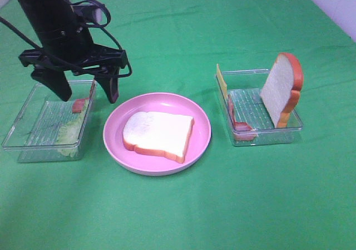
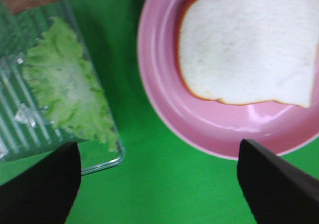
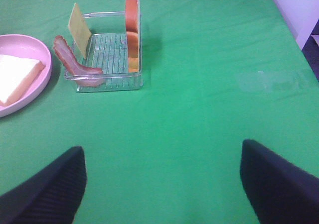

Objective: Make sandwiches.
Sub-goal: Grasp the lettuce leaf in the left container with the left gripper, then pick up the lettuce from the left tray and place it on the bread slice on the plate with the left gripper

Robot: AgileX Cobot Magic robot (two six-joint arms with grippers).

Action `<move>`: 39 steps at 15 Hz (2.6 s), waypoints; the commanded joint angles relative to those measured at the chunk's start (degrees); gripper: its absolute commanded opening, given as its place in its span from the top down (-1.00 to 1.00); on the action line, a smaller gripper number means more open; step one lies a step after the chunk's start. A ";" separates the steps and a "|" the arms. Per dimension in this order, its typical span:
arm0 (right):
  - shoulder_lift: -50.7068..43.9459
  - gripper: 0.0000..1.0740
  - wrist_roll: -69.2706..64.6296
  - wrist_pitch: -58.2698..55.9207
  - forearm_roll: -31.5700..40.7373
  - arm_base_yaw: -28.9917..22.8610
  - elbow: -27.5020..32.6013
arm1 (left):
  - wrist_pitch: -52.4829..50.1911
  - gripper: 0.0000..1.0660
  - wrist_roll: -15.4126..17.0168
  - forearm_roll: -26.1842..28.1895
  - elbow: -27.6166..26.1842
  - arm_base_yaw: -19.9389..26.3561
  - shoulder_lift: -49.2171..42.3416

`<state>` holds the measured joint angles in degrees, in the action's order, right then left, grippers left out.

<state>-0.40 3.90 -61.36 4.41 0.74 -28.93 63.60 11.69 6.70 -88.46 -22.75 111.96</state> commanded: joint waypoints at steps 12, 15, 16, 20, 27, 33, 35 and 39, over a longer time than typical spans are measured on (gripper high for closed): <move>-0.69 -0.48 0.80 0.69 0.23 0.23 0.11 | -4.30 -0.09 4.98 -7.68 -0.06 -0.29 7.96; -0.69 -0.48 0.80 0.69 0.23 0.23 0.11 | -4.70 0.02 4.98 -7.68 -0.06 -0.29 8.19; -0.69 -0.48 0.80 0.69 0.23 0.23 0.11 | -4.70 0.05 4.98 -7.68 -0.06 -0.29 8.59; -0.69 -0.48 0.80 0.69 0.23 0.23 0.11 | -4.81 0.34 4.98 -7.68 -0.06 -0.29 9.17; -0.69 -0.48 0.80 0.69 0.23 0.23 0.11 | -6.53 1.00 4.87 -7.68 -0.06 -0.29 9.17; -0.69 -0.48 0.80 0.69 0.23 0.23 0.11 | -4.18 1.00 4.81 -6.70 -0.11 -0.29 5.79; -0.69 -0.48 0.80 0.69 0.23 0.23 0.11 | -4.41 1.00 4.76 -5.67 -0.11 -0.46 3.67; -0.69 -0.48 0.86 0.69 0.23 0.23 0.11 | -5.79 1.00 1.20 2.29 -0.11 -0.74 0.17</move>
<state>-0.40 3.90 -61.36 4.41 0.74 -28.93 58.16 13.64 7.56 -88.46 -23.15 112.70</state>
